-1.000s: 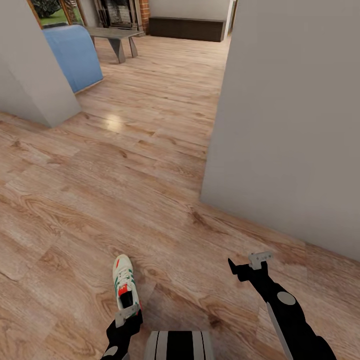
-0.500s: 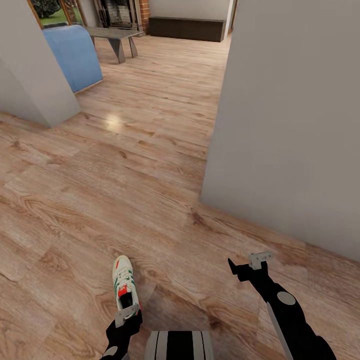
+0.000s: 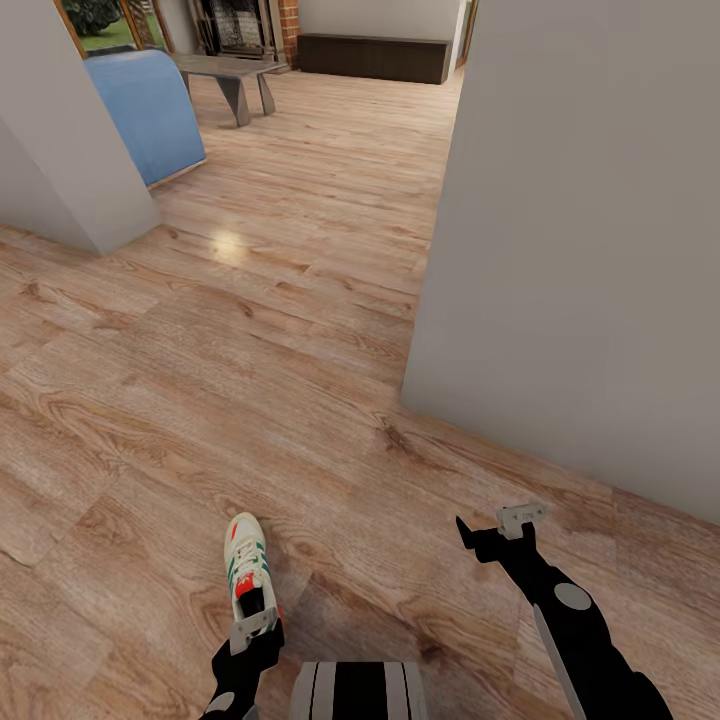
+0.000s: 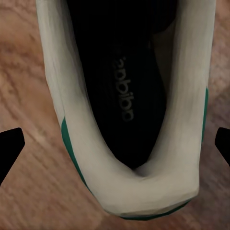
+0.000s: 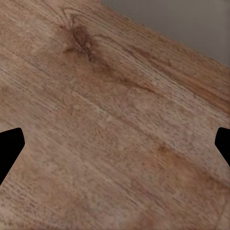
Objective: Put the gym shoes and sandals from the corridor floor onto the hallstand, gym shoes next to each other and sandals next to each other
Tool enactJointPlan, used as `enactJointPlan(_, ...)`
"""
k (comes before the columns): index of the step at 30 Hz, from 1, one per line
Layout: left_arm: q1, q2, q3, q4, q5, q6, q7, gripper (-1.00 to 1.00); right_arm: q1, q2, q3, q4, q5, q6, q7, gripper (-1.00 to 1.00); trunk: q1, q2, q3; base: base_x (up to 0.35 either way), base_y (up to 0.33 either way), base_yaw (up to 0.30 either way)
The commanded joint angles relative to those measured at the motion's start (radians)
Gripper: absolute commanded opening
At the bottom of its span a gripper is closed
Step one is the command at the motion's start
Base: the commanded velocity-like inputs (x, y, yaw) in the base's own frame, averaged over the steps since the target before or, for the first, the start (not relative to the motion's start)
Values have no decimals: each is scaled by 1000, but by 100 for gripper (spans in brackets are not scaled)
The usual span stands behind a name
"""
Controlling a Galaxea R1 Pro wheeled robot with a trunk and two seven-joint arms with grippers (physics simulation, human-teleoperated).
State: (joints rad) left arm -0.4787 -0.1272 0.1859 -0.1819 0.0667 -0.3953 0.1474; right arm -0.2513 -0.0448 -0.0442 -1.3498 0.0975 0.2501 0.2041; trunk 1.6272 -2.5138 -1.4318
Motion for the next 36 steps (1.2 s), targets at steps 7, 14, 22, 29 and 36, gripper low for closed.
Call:
enactJointPlan(7, 0, 0, 0, 0, 7, -4, 0, 100, 0, 0, -2, -2, 10, 5, 8, 100, 0, 0, -1, 1, 0, 0)
enactJointPlan(14, -1, 0, 0, 0, 7, -4, 0, 100, 0, 0, -2, -2, 10, 5, 8, 100, 0, 0, -1, 0, 0, 0)
enactJointPlan(22, 0, 0, 0, -1, 7, -4, 0, 100, 0, 0, -2, -2, 10, 5, 8, 100, 0, 0, -1, 0, 0, 0)
enactJointPlan(29, 0, 0, 0, -2, 7, -4, 0, -100, 0, 0, -2, -2, 10, 5, 8, 100, 0, 0, -1, 0, 0, 0)
enactJointPlan(36, 0, 1, 0, -4, 8, -4, -1, -100, 0, 0, -2, -2, 10, 5, 8, 100, 0, 0, -1, 0, 0, 0)
